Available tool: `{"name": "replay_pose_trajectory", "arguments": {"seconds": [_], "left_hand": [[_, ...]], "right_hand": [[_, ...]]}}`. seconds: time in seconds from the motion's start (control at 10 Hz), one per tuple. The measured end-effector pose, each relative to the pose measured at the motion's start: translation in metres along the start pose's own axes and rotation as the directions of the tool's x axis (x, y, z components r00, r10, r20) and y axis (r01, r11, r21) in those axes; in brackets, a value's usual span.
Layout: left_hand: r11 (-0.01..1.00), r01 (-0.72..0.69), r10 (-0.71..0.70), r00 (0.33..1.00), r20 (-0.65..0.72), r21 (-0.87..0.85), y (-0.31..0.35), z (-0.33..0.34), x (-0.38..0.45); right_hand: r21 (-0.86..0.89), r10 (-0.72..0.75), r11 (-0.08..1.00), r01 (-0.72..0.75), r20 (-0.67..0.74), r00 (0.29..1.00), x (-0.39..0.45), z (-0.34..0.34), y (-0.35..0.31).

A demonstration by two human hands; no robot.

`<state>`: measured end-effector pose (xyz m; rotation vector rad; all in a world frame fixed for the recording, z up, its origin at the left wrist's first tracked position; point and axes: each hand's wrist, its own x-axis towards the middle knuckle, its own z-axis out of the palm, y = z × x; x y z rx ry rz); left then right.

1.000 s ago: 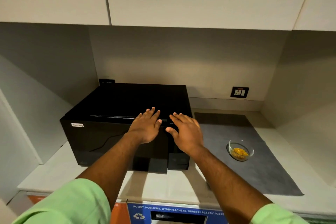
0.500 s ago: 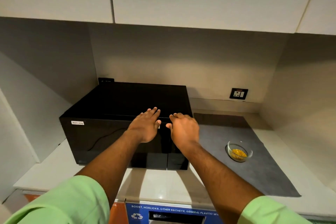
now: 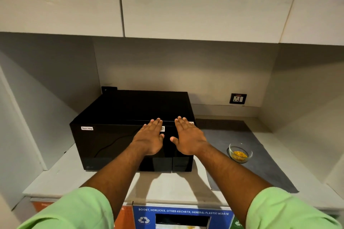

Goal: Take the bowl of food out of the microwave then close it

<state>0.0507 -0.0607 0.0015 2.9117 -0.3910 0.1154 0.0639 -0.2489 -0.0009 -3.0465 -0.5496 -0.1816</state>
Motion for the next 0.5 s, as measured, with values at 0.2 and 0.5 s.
{"name": "replay_pose_trajectory", "arguments": {"seconds": [0.2, 0.5], "left_hand": [[1.000, -0.023, 0.023, 1.000, -0.013, -0.011, -0.006, -0.004, -0.028], [0.996, -0.049, 0.060, 0.986, -0.153, 0.075, 0.002, -0.014, -0.062]], "right_hand": [[0.021, 0.029, 0.999, -0.030, 0.072, 0.997, -0.017, -0.011, -0.005], [0.075, 0.090, 0.994, -0.083, -0.099, 0.991, -0.060, -0.021, -0.018]]}}
